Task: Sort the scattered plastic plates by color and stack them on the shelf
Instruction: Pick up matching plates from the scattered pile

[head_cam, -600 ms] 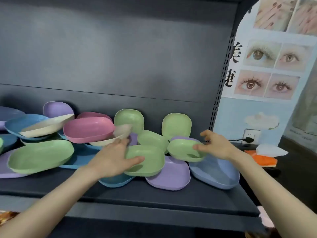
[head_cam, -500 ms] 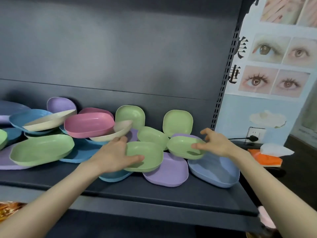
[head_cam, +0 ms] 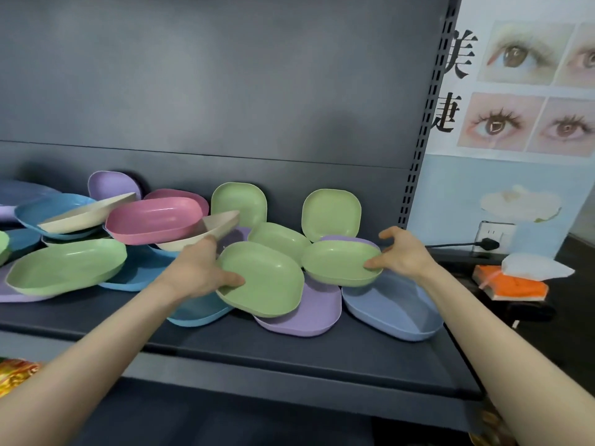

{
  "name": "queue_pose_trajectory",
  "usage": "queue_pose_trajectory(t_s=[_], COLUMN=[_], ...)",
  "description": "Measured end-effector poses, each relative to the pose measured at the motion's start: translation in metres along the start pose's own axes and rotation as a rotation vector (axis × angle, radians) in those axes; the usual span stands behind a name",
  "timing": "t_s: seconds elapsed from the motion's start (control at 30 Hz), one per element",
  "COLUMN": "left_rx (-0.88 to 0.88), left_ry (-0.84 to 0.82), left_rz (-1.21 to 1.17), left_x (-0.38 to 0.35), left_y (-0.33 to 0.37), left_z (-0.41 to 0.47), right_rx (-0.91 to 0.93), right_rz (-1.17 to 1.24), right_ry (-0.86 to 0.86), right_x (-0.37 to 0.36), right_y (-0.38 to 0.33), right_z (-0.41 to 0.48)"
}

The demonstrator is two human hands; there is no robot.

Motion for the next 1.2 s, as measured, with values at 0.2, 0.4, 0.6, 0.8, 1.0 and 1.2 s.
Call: queue_pose_trajectory(t_s=[0.2, 0.4, 0.6, 0.8, 1.0, 1.2], left_rx=[0.090, 0.073, 0.087, 0.093, 0.054, -0.066], left_ry=[0.104, 0.138, 0.202, 0.271, 0.306, 0.259], left_rz=[-0.071, -0.272, -0.568, -0.789, -0.880, -0.929], left_x=[-0.006, -0.003, 0.007, 0.013, 0.024, 0.053], left_y=[0.006, 0.010, 0.018, 0.019, 0.019, 0.009], left_z=[-0.001, -0.009, -0.025, -0.049, -0.067, -0.076], right_rx=[0.013, 0.170, 0.271, 0.289, 0.343, 0.362], right_rz=[0.063, 0.145, 0.260, 0.429, 0.539, 0.589], right_ry=[0.135, 0.242, 0.282, 0.218, 0.191, 0.145], right_x=[0.000, 0.009, 0.011, -0.005, -0.027, -0.071], right_y=[0.004, -0.013, -0.032, -0.059, -0.095, -0.146], right_z=[-0.001, -0.011, -0.025, -0.044, -0.070, -0.093])
Point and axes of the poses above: each hand's wrist, its own z-axis towards the middle knuckle, its own x-axis out of the back of the hand, y = z × x, the point moved 2 cm from there along z, towards the middle knuckle, and after that the axes turned 2 degrees about y, right-handed, at the moved point
